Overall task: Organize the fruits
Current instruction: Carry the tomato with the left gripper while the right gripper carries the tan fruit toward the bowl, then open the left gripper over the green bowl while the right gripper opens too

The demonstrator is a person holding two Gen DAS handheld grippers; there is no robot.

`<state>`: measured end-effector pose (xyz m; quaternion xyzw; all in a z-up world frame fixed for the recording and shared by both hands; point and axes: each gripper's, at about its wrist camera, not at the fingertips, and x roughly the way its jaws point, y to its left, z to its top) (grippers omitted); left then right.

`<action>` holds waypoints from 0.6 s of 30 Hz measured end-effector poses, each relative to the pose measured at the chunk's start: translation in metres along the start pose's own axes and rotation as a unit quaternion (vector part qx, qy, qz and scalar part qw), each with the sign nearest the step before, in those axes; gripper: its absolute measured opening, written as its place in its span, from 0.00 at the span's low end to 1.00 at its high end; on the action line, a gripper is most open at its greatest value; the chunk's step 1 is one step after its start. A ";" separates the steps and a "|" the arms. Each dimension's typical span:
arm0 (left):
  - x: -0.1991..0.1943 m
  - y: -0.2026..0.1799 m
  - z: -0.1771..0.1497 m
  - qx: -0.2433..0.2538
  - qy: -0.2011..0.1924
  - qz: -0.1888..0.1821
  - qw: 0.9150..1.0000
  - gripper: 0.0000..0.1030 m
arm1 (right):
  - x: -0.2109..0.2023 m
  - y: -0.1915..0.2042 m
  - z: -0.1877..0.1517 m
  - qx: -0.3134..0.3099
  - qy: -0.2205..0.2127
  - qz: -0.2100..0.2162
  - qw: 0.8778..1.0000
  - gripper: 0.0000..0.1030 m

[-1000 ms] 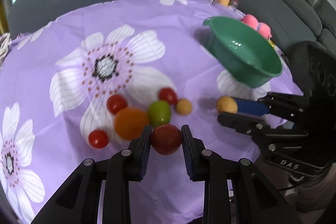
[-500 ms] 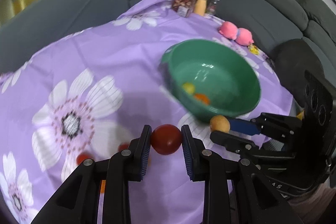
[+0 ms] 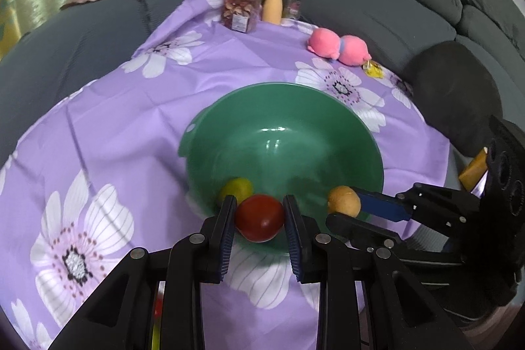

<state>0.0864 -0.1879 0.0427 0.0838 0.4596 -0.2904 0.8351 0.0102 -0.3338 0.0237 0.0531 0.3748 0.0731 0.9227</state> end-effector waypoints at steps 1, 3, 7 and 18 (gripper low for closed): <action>0.004 -0.002 0.001 0.003 0.003 0.001 1.000 0.28 | 0.001 -0.002 0.000 0.002 0.001 -0.003 1.000 0.25; 0.011 -0.007 0.003 0.010 0.010 0.004 1.000 0.28 | 0.002 -0.006 0.000 0.004 0.002 -0.007 1.000 0.25; 0.022 -0.013 0.005 0.020 0.021 0.009 1.000 0.28 | 0.003 -0.013 -0.001 0.009 0.004 -0.015 1.000 0.25; 0.030 -0.017 0.004 0.028 0.029 0.020 0.999 0.28 | 0.004 -0.017 -0.001 0.012 0.007 -0.021 1.000 0.27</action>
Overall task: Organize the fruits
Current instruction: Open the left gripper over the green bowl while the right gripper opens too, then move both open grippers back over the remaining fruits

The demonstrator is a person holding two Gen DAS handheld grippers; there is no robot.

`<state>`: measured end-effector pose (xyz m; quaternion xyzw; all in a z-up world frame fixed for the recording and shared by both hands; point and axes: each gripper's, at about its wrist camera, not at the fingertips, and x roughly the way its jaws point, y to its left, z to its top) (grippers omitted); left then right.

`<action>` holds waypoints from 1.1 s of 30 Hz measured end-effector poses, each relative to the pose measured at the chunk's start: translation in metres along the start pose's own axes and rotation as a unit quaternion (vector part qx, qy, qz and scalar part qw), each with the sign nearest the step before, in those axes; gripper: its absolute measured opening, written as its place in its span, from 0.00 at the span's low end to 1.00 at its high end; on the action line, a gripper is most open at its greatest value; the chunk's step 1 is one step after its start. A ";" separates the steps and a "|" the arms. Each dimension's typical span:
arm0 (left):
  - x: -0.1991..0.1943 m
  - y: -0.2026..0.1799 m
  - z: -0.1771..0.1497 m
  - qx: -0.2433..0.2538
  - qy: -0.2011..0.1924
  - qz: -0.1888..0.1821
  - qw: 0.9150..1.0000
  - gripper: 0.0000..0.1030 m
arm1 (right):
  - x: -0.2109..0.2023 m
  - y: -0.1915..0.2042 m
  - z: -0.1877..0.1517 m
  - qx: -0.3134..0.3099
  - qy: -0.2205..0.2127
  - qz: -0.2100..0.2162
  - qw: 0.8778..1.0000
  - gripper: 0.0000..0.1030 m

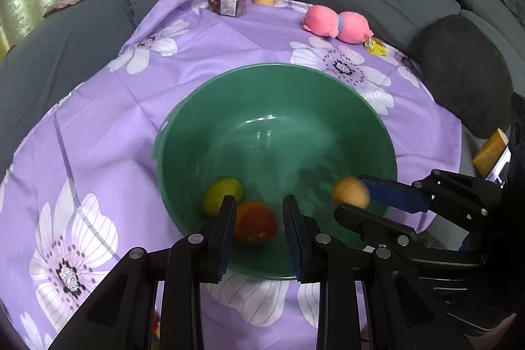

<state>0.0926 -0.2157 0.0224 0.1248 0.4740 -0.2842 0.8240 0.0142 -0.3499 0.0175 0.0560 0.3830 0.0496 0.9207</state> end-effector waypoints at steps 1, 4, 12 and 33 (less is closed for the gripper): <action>0.000 0.000 0.000 -0.001 -0.001 0.001 1.000 0.28 | 0.000 0.000 0.000 0.001 0.000 -0.001 1.000 0.27; -0.002 0.000 0.000 -0.002 -0.004 0.003 1.000 0.28 | -0.002 0.000 0.000 0.001 -0.001 -0.003 1.000 0.27; -0.016 0.004 -0.003 -0.008 -0.016 0.013 1.000 0.29 | -0.009 0.002 0.001 -0.001 -0.005 -0.007 1.000 0.28; -0.060 0.024 -0.040 -0.056 -0.041 0.042 0.997 0.72 | -0.044 0.025 -0.002 -0.012 -0.025 -0.015 0.999 0.54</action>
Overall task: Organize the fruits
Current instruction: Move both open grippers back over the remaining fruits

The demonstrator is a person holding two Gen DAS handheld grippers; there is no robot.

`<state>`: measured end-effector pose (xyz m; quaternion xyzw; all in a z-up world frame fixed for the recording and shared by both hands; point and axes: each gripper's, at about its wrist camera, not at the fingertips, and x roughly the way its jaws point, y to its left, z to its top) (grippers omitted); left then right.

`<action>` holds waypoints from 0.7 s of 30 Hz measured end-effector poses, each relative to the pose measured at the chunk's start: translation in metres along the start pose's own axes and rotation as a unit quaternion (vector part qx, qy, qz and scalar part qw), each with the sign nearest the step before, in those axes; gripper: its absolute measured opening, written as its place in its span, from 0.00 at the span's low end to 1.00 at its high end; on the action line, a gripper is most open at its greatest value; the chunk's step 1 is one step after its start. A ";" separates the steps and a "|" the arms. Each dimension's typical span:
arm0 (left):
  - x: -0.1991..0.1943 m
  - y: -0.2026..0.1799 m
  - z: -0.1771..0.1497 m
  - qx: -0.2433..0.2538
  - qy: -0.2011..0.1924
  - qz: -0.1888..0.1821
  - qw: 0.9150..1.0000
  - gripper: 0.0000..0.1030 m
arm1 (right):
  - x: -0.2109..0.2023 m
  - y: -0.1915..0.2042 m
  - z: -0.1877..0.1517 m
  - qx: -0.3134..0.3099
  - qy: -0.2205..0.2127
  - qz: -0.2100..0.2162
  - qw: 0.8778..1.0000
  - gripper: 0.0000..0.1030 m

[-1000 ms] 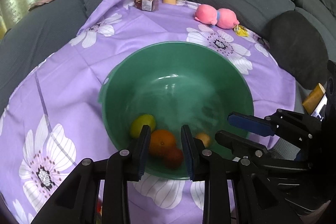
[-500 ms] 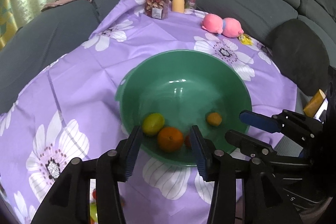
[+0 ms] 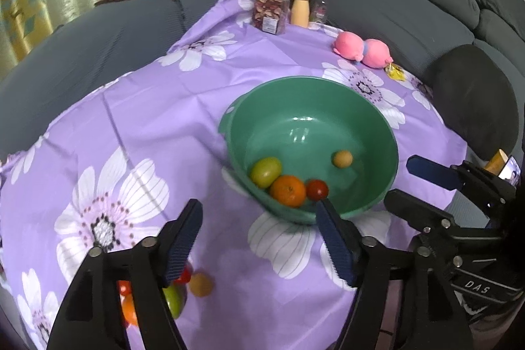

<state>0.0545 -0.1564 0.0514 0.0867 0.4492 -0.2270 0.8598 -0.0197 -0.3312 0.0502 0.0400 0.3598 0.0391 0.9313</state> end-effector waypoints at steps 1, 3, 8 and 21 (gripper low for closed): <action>-0.003 0.001 -0.002 -0.001 -0.002 0.000 1.000 0.72 | -0.001 0.002 0.000 -0.002 0.000 0.001 1.000 0.55; -0.008 0.003 -0.007 -0.004 -0.004 -0.001 1.000 0.72 | -0.004 0.006 -0.001 -0.005 -0.001 0.002 1.000 0.56; -0.019 0.010 -0.021 -0.010 -0.009 -0.001 1.000 0.73 | -0.008 0.018 -0.005 -0.014 0.003 0.011 1.000 0.59; -0.035 0.046 -0.076 -0.053 0.009 0.031 0.998 0.73 | 0.007 0.069 -0.028 -0.064 0.054 0.061 0.995 0.61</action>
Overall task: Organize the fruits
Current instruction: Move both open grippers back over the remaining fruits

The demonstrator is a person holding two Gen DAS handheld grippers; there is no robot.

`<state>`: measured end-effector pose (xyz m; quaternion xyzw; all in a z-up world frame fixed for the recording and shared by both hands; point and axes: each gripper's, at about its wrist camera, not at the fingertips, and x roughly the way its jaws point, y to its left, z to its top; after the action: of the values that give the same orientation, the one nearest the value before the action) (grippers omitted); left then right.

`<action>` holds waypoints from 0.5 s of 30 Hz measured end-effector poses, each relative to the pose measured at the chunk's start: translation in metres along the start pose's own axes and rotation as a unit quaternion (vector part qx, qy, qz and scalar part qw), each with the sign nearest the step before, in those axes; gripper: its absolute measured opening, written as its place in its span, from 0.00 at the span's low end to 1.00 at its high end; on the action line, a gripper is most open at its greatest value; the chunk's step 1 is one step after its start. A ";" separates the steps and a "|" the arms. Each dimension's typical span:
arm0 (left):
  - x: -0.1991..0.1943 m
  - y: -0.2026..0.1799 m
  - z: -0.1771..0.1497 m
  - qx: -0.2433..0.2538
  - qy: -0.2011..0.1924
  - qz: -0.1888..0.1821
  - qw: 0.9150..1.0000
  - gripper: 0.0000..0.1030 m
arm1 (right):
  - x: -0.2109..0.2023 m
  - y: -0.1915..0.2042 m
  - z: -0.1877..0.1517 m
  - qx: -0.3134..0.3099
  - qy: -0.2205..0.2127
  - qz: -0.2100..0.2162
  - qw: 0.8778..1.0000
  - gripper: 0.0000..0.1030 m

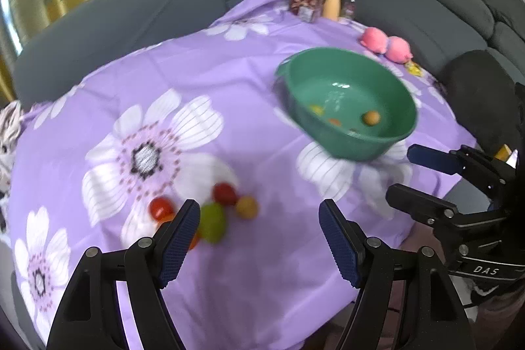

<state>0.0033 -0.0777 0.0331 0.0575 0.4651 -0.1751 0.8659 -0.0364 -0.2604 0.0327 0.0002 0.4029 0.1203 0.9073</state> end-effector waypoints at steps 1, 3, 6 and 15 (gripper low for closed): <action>-0.001 0.004 -0.004 -0.004 0.001 0.003 1.000 0.73 | 0.001 0.004 0.000 -0.003 0.002 0.003 1.000 0.61; -0.002 0.013 -0.011 -0.015 0.005 0.006 1.000 0.73 | 0.005 0.012 0.000 -0.011 0.007 0.010 1.000 0.61; -0.003 0.025 -0.021 -0.028 0.011 0.012 0.999 0.73 | 0.008 0.022 0.000 -0.021 0.012 0.018 1.000 0.61; -0.002 0.045 -0.039 -0.056 0.022 0.012 0.998 0.73 | 0.018 0.040 -0.003 -0.038 0.028 0.027 0.999 0.61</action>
<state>-0.0119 -0.0253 0.0099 0.0184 0.4921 -0.1371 0.8595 -0.0363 -0.2178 0.0214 -0.0270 0.4234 0.1597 0.8913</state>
